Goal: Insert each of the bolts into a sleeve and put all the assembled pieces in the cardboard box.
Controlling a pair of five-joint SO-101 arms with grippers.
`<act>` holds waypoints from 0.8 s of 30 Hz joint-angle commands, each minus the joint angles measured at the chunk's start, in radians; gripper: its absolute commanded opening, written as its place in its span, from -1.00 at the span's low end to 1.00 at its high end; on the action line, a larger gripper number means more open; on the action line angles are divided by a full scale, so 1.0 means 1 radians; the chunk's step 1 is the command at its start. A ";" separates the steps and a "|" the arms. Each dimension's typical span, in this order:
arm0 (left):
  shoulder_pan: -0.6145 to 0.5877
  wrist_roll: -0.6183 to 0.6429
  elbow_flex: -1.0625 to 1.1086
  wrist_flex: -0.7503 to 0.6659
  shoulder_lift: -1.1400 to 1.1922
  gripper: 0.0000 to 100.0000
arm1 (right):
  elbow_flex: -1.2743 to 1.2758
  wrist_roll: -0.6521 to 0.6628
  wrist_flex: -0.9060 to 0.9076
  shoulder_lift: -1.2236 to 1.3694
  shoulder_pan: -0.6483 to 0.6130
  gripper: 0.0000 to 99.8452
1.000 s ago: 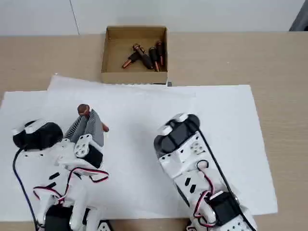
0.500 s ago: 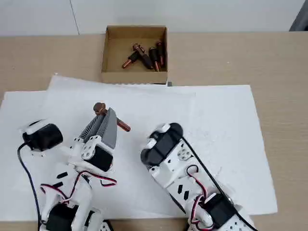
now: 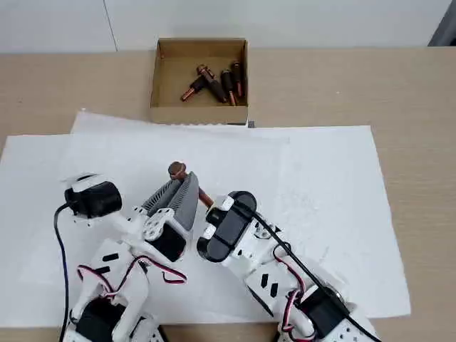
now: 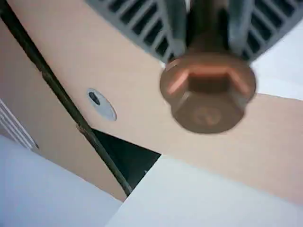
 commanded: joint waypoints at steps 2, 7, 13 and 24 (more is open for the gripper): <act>0.006 -0.021 -0.013 -0.015 -0.011 -0.99 | 0.002 0.009 -0.028 -0.005 -0.013 -0.99; 0.006 -0.021 -0.013 -0.015 -0.011 -0.99 | 0.038 0.011 -0.030 -0.005 -0.012 -0.99; 0.011 -0.021 -0.013 0.002 -0.011 -0.99 | 0.046 0.008 -0.041 -0.005 -0.012 -0.99; 0.012 -0.021 -0.008 0.041 -0.011 -0.99 | 0.043 0.011 -0.113 -0.005 0.053 -0.99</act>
